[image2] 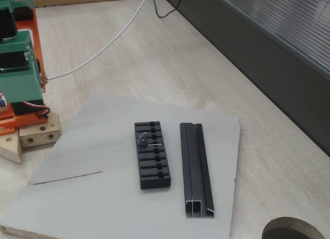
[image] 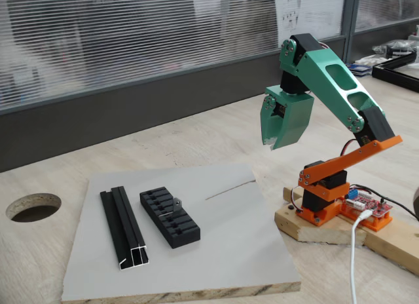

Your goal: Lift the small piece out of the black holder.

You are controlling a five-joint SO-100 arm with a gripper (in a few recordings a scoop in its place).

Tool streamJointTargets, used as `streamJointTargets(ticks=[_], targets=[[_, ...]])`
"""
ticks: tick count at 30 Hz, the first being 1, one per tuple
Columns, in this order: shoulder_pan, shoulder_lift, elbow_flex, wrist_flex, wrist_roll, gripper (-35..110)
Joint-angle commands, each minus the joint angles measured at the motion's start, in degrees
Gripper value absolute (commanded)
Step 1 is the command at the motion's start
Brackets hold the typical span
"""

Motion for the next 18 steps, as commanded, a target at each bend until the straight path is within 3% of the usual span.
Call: streamJointTargets(ticks=[1,18], targets=[[0.35,3.78,-0.26,1.58,1.14,18],[0.18,3.78,-0.26,1.58,1.49,18]])
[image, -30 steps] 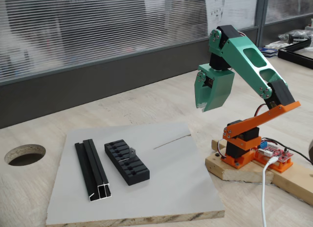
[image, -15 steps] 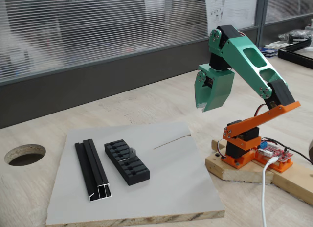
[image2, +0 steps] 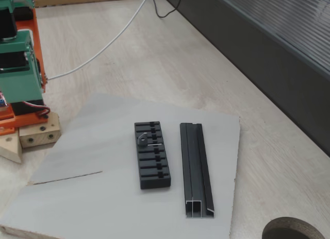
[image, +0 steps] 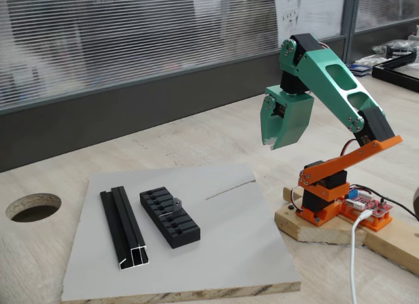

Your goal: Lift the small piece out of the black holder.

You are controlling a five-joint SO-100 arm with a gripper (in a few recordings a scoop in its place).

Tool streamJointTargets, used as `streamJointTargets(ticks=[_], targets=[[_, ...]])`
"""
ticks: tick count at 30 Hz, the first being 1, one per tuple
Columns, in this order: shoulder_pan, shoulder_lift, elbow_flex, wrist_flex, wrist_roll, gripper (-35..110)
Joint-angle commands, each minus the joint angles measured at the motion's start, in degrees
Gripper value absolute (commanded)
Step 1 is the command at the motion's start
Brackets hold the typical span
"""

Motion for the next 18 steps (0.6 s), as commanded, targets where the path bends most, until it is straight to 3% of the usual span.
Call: streamJointTargets(ticks=[1,8,15,18], targets=[[-0.18,3.78,-0.26,1.58,1.49,18],[-4.57,3.16,-0.44,1.58,1.67,18],[-16.08,-6.50,-1.14,1.58,1.93,18],[-21.18,-9.23,-1.14,1.49,6.68,18]])
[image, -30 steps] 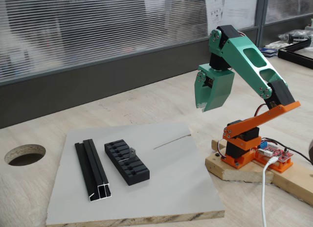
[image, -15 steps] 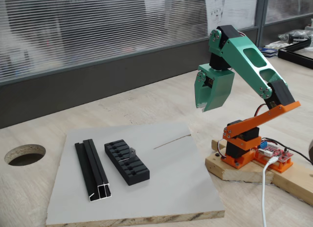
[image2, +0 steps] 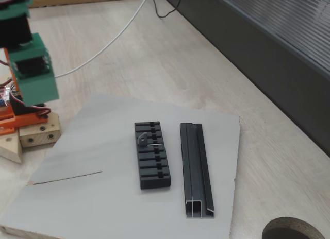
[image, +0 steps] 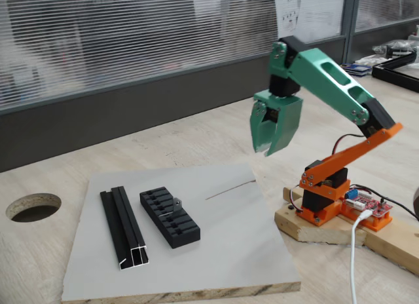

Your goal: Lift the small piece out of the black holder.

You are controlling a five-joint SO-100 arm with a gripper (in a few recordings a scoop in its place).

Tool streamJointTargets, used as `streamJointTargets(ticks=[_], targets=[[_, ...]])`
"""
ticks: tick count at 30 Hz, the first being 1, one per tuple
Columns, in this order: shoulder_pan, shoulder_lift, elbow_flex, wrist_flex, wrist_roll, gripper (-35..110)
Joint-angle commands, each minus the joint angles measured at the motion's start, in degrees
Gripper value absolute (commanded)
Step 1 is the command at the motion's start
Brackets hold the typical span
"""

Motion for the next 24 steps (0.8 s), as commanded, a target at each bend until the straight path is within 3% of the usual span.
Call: streamJointTargets(ticks=[1,7,13,19,24], targets=[[-5.36,-2.29,-0.79,1.49,7.73,18],[-15.29,-5.80,-0.79,-1.76,28.48,18],[-22.32,-10.99,-0.79,-17.23,40.87,18],[-24.43,-15.47,-0.79,-31.46,46.14,18],[-24.43,-17.40,-0.79,-35.60,45.79,18]])
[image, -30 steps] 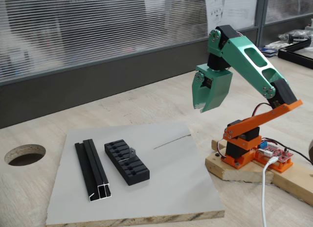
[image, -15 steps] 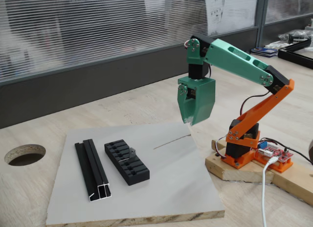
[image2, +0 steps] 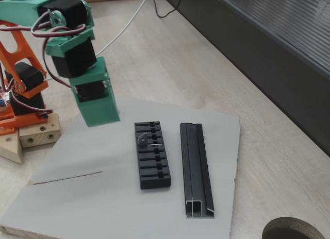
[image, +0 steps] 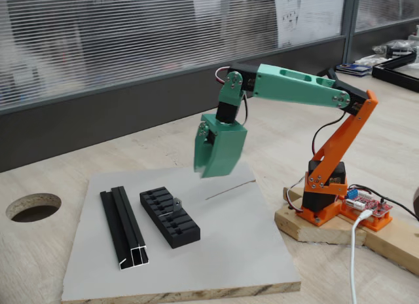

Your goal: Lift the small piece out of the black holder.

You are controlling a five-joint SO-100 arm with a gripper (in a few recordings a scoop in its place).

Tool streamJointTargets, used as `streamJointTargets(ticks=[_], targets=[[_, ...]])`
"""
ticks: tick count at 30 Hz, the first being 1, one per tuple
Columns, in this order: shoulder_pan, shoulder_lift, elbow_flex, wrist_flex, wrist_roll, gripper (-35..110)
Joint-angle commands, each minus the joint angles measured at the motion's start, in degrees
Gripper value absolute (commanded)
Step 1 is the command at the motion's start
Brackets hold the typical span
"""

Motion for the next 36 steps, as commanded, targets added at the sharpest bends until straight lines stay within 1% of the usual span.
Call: streamJointTargets(ticks=[1,10,15,18,36], targets=[[0.00,-0.44,-0.79,-2.11,0.79,18],[-0.26,-4.75,-0.79,-2.02,0.79,18],[-5.01,-4.75,-0.79,-2.11,1.14,18],[-6.06,-4.75,-0.79,-2.11,1.14,18],[-5.80,-3.87,-0.79,-1.93,1.14,18]])
